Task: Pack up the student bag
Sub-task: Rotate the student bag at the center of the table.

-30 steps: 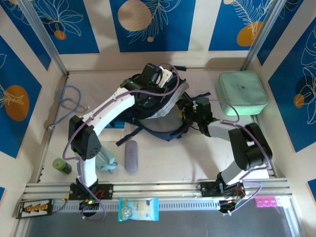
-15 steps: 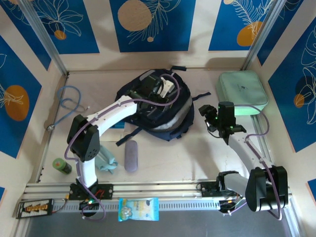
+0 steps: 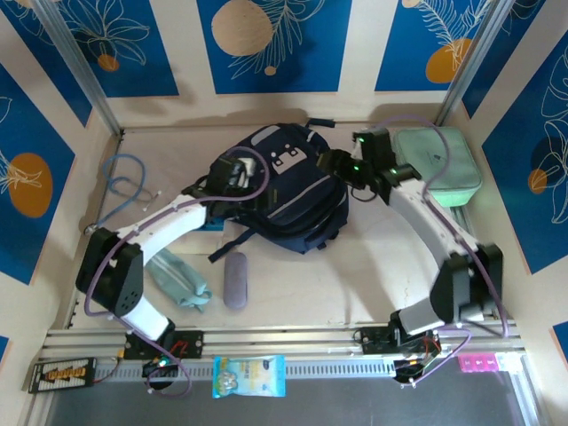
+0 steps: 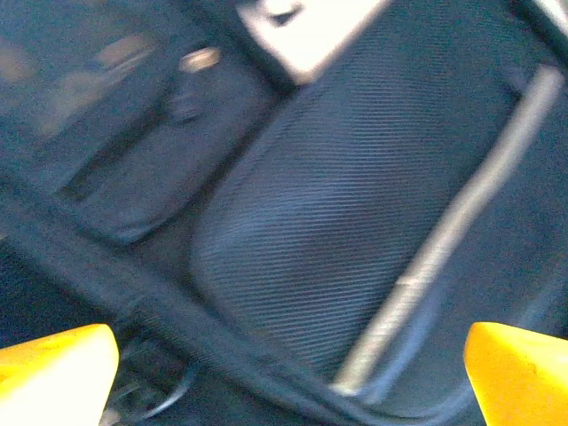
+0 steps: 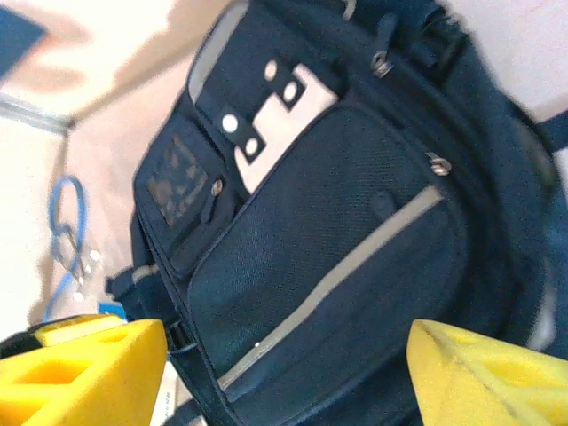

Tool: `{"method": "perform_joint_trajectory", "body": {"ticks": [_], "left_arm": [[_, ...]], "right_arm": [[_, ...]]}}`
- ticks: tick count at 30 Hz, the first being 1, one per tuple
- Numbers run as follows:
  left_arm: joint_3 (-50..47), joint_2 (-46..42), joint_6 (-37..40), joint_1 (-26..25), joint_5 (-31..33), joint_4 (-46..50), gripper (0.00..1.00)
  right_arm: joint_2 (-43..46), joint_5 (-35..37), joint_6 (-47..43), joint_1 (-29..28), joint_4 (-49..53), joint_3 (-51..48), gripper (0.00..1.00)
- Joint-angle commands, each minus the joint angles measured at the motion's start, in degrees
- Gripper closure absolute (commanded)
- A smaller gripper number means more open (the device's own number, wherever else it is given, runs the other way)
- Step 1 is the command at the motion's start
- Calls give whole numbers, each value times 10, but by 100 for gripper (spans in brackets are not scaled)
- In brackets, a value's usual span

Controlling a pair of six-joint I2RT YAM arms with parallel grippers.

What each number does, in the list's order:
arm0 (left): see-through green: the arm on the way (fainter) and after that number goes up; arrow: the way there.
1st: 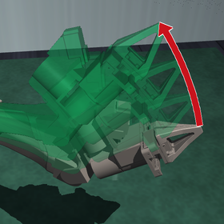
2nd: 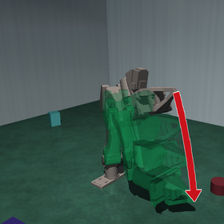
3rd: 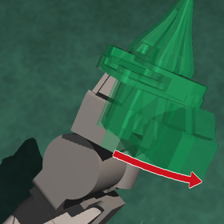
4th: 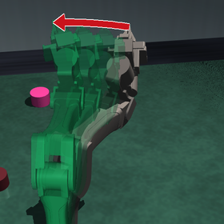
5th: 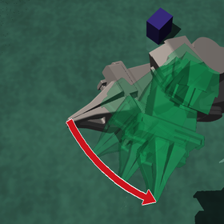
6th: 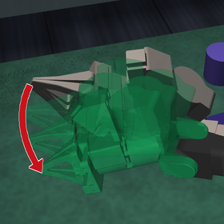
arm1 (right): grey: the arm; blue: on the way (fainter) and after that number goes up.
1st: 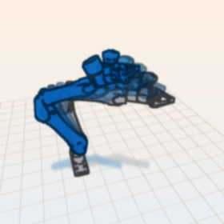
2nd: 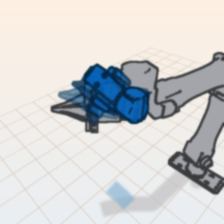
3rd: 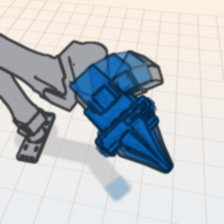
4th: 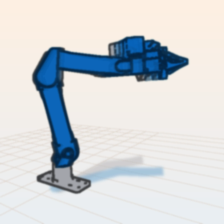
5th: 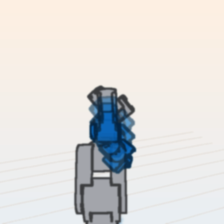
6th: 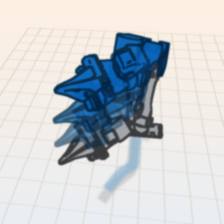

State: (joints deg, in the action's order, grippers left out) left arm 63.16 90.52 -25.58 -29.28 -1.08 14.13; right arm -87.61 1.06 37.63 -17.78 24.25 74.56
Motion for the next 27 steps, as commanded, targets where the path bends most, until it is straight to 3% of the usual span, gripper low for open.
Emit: {"method": "perform_joint_trajectory", "body": {"ticks": [1,5,11,18,22,27], "left_arm": [[-29,-7,-72,20,10,-4,0],[-36,21,-114,46,7,2,1],[-4,101,-134,57,-56,-69,10],[76,170,-104,46,-96,-80,16],[105,196,-94,29,-156,-115,16],[148,238,-86,13,-183,-111,16]], "right_arm": [[-91,-17,-45,-20,60,78,28],[-194,-49,-50,-34,71,165,28],[-274,14,-21,-37,94,199,28],[-215,52,62,-16,65,20,28],[-170,56,96,0,40,-75,28],[-120,53,96,23,20,-122,28]]}}
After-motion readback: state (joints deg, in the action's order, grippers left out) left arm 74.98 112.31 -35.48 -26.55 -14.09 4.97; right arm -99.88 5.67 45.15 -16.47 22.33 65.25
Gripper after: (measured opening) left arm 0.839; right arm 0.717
